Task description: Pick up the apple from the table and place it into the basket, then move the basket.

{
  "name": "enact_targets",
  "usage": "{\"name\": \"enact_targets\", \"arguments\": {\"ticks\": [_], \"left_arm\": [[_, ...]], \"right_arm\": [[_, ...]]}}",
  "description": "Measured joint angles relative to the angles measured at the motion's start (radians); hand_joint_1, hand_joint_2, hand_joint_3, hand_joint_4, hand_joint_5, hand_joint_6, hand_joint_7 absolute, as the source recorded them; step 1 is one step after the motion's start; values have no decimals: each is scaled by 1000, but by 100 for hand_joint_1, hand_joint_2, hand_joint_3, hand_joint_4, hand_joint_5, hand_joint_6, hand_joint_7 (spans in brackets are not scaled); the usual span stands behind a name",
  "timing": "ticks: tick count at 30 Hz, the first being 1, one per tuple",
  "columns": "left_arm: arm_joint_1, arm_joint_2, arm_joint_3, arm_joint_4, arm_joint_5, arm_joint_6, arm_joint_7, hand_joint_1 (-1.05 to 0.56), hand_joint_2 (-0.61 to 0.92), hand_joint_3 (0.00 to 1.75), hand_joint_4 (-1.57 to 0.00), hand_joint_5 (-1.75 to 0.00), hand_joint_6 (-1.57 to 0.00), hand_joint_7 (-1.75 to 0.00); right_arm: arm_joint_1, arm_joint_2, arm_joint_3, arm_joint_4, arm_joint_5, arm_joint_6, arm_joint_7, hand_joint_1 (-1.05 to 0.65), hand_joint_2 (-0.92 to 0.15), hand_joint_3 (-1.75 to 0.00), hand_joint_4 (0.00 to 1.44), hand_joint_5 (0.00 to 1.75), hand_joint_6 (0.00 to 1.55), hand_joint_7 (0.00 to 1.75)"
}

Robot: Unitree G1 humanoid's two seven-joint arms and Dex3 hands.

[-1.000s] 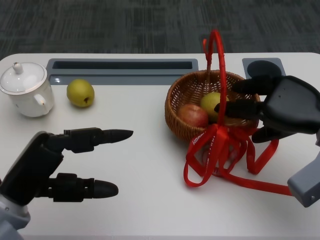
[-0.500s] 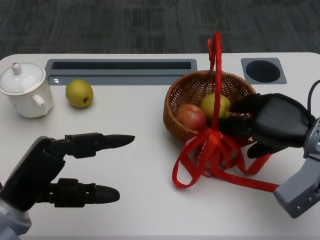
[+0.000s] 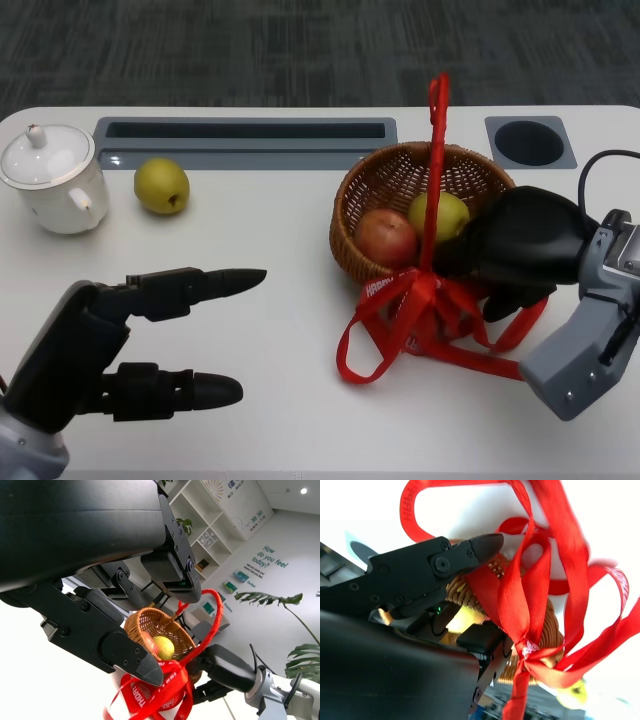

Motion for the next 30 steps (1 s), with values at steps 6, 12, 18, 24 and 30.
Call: {"name": "enact_targets", "arguments": {"ticks": [6,12,18,24,30], "left_arm": [[9,-6,10,0,0,-9,8,-37,64,0,-89,0,-82,-1],[9,-8,14,0,0,-9,13,-36,64,0,-89,0,-83,-1],[5,-9,14,0,0,-21,16,-38,64,0,-90,-1,-83,-1],[5,-9,15,0,0,-23,17,-40,65,0,-90,0,-83,-1],[5,-9,16,0,0,-24,19,-41,65,0,-90,0,-84,-1]], "right_arm": [[7,5,-95,3,110,18,127,-38,-91,-1,89,147,106,1],[19,5,-211,0,237,-10,283,-32,-91,0,92,102,106,0],[22,12,-291,-19,318,-46,383,-34,-90,0,78,159,107,0],[50,29,-324,-22,347,-55,412,-36,-91,-2,77,160,103,0],[55,30,-316,-27,326,-7,409,-38,-92,-7,82,151,99,0]]}}
